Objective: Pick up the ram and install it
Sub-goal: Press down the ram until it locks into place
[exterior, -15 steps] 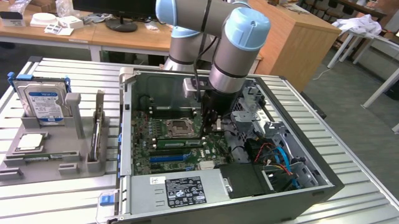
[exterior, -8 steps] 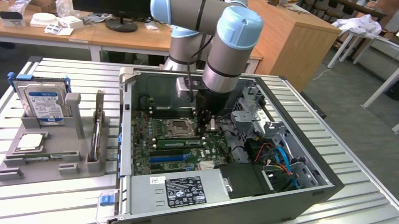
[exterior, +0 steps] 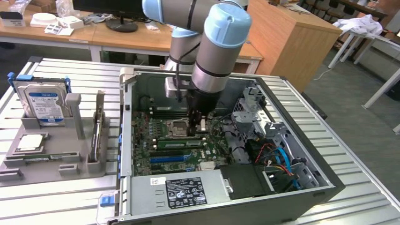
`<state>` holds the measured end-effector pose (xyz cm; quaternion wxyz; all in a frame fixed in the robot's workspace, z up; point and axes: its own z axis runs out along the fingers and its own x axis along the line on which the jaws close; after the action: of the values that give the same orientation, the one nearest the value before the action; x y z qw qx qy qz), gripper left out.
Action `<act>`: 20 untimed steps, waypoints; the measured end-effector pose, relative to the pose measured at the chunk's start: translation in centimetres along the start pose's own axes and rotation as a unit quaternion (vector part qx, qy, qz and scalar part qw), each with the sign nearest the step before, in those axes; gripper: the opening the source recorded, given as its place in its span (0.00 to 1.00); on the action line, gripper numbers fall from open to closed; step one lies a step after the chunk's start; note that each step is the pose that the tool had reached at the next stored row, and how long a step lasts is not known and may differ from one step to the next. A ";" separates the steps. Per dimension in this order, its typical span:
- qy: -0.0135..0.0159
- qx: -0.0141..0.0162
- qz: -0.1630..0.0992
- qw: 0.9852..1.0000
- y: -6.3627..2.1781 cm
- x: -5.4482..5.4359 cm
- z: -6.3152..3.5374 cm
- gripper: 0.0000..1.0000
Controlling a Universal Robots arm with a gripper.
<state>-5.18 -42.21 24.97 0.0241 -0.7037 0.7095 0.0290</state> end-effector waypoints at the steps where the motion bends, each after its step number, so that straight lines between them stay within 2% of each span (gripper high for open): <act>1: 0.000 0.000 0.000 1.000 0.31 0.0 0.00 0.11; 13: 0.000 0.000 0.000 1.000 3.42 0.0 0.02 0.11; 20: 0.000 0.000 0.000 1.000 4.25 0.0 0.03 0.11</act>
<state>-9.43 -42.19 24.97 0.0241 -0.7037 0.7095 0.0290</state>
